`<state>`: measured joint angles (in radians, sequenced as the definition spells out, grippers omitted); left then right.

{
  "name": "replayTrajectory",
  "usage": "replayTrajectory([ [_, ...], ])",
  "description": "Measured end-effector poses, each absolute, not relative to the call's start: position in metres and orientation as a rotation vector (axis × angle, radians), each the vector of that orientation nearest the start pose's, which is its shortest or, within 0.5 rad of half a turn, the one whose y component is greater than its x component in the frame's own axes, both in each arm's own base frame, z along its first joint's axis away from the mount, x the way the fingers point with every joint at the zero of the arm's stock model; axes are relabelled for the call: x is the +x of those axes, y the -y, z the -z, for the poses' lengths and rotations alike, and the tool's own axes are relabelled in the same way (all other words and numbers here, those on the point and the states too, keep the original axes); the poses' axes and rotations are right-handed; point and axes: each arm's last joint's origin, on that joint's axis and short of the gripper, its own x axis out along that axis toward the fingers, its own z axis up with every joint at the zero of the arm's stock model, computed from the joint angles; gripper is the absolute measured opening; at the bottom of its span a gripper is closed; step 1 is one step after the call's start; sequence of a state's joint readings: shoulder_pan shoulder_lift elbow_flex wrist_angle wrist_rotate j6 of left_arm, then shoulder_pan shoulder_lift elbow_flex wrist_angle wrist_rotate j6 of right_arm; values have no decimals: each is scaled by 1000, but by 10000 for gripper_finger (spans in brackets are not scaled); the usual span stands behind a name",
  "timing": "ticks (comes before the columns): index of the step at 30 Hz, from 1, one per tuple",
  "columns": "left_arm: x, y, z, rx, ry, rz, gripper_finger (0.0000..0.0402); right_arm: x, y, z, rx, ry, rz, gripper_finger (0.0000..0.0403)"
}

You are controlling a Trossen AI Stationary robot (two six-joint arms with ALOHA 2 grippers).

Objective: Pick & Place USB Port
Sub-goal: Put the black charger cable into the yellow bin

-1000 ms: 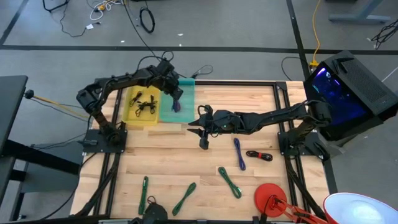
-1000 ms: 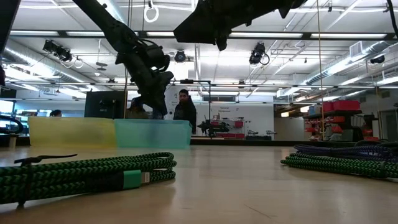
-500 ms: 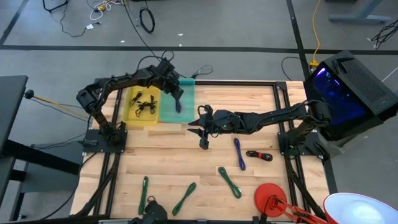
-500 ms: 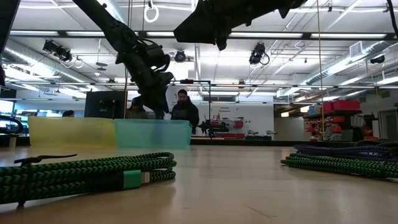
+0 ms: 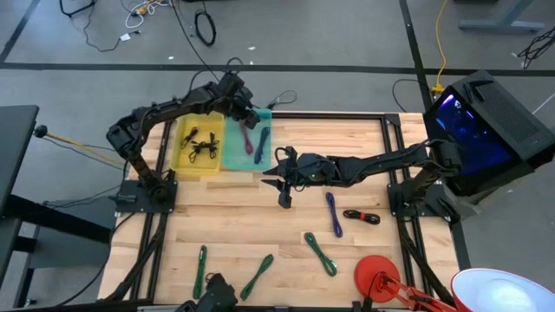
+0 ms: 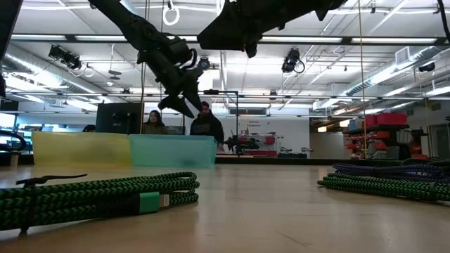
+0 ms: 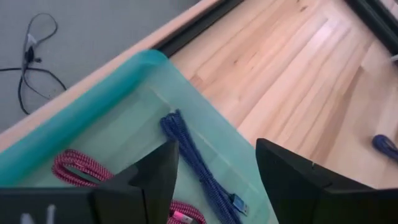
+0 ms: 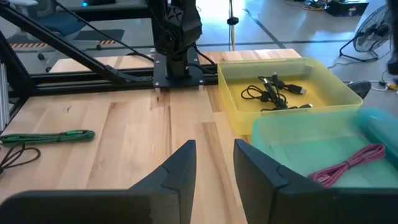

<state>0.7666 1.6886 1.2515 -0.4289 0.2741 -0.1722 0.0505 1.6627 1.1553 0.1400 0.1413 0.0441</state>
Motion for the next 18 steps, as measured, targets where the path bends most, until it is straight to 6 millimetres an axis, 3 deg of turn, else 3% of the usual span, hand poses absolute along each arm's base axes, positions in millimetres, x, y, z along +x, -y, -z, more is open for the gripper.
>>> replayTrajectory([
  [4, 269, -242, -254, -593, -727, -506, 217, 377, -15, -264, 6, -380, 104, 107],
  [8, 275, -227, -263, -538, -733, -399, 217, 371, -11, -254, 26, -484, 230, 107],
  [14, 290, -178, -284, -376, -750, -196, 216, 353, -8, -231, 98, -751, 381, 107],
  [18, 293, -136, -291, -290, -743, -75, 216, 327, -12, -225, 182, -962, 485, 107],
])
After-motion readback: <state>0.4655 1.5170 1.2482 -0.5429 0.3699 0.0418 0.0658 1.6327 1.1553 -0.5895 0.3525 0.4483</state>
